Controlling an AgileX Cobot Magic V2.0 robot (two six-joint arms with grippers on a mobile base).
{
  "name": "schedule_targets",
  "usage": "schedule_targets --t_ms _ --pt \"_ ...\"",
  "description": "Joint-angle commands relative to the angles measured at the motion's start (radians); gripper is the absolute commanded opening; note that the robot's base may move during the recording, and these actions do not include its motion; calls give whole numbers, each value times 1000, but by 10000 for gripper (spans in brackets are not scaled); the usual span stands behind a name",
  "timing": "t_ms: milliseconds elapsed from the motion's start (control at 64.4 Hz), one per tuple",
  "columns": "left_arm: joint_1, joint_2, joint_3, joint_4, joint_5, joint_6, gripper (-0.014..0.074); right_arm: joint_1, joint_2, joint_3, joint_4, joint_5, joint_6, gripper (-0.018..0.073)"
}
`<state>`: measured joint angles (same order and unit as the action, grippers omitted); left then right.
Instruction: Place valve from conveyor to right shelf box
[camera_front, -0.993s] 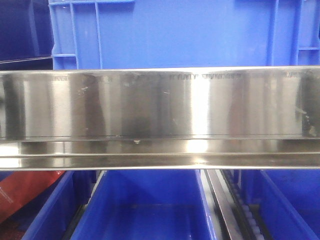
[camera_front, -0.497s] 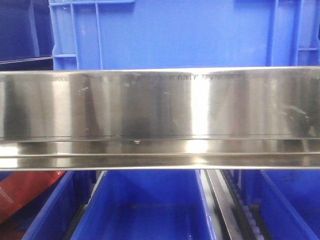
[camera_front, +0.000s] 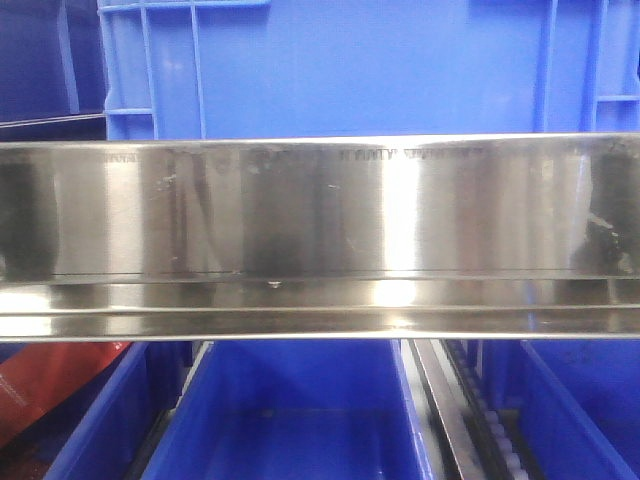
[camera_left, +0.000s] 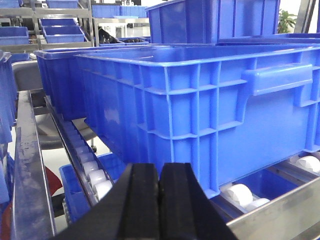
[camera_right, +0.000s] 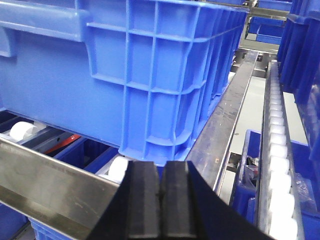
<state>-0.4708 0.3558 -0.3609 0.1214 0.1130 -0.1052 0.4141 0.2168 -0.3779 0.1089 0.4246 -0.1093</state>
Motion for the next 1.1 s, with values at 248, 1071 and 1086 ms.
schedule_targets --t_ms 248,1071,1086 --pt "-1 -8 2 -5 -42 -6 -111 -2 -6 5 -10 -52 -5 -163" --pt "301 -211 165 -88 -52 85 -111 -2 -6 5 -10 -52 -5 -163" --pt "320 -224 174 -94 -52 88 -111 -2 -6 5 -10 -52 -5 -163"
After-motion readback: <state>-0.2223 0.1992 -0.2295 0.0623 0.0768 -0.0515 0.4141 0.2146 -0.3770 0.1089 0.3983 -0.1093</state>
